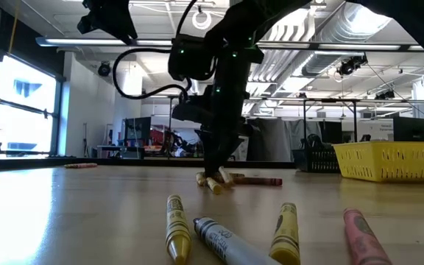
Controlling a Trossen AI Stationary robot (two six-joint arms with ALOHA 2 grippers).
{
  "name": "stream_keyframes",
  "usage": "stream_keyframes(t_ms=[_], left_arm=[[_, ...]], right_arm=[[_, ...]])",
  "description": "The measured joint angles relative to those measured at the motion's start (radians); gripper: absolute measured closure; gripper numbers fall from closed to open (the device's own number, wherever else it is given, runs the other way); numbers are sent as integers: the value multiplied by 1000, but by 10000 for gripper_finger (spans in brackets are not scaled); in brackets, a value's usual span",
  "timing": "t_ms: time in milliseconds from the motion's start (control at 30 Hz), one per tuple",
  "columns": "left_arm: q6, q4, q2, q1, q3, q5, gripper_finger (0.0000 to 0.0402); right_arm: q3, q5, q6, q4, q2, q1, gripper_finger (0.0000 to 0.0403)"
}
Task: Sort crayons
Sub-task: Put the yellow crayon into the black bin
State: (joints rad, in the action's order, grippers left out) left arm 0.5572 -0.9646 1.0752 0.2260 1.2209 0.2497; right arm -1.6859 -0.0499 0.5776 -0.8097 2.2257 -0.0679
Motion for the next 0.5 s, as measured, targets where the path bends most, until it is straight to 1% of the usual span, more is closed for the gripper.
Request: stream_keyframes(t_ms=[200,300,400,500], left_arm=[[0,0,0,0,0,16,312],[0,-1,0,0,0,23,312],[-1,-3,0,0,0,24,312],[-10,-5,0,0,0,27,312]], right_arm=[[-23,-11,-55,-33,-13,-46,396],[-57,-32,-106,-114,-57,-75,395],[-85,-101,-179,-249,-108,-107,398],[-89,-166,-255,-341,-183,-149,397]])
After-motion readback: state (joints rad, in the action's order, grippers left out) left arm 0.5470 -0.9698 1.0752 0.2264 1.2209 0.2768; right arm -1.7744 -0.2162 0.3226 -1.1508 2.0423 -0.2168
